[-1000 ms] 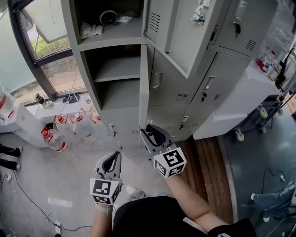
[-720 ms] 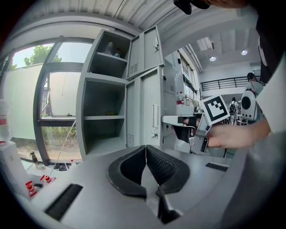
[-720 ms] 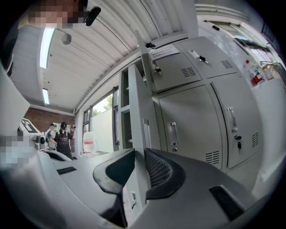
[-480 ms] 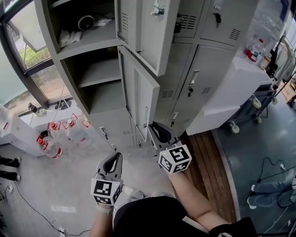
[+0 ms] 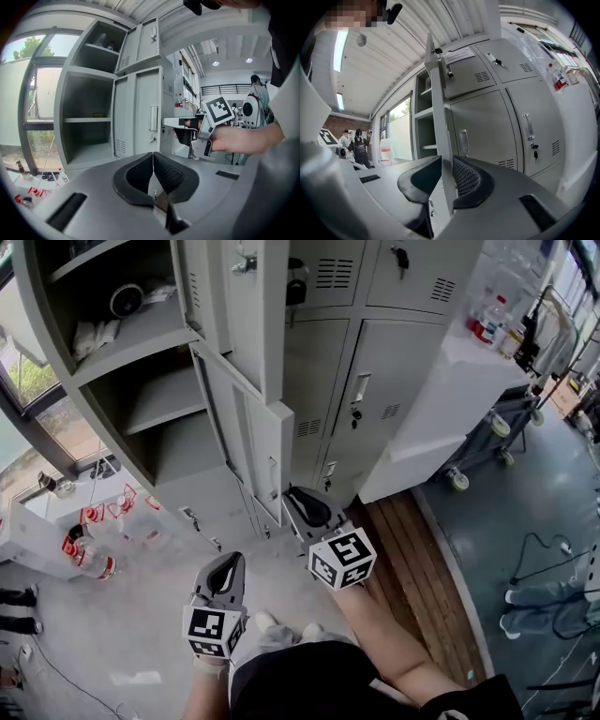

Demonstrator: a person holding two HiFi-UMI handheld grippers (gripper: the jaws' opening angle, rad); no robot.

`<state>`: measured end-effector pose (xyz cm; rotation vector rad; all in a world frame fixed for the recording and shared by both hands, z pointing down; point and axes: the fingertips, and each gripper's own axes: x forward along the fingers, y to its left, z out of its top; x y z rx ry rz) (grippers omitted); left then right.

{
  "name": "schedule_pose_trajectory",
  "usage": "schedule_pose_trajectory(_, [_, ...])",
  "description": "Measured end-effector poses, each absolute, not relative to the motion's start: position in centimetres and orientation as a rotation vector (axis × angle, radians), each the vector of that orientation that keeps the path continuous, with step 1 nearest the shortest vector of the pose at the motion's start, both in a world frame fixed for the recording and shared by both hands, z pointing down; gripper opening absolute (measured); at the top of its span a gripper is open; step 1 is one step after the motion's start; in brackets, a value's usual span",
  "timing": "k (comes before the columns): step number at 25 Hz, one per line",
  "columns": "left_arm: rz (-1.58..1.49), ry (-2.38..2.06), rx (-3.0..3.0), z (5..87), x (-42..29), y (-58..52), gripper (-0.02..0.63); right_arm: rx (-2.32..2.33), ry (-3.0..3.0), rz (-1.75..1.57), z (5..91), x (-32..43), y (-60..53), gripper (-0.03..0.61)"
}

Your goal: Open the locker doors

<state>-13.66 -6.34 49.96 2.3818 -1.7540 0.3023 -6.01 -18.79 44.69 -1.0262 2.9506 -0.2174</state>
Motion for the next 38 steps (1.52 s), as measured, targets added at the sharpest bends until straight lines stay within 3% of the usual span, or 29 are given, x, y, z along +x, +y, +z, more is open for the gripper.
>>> schedule_pose_trajectory(19, [0.429,-1.335,2.656,51.6,-6.2,-12.3,0.02,-1.469,2.678,-0.219,43.6,7.2,-28.9,0.12])
schedule_pose_trajectory(38, [0.442,-1.776,2.3,51.5,-2.3,-17.8,0.02,-1.104,2.927,-0.115,42.5,6.8,-46.0,0.234])
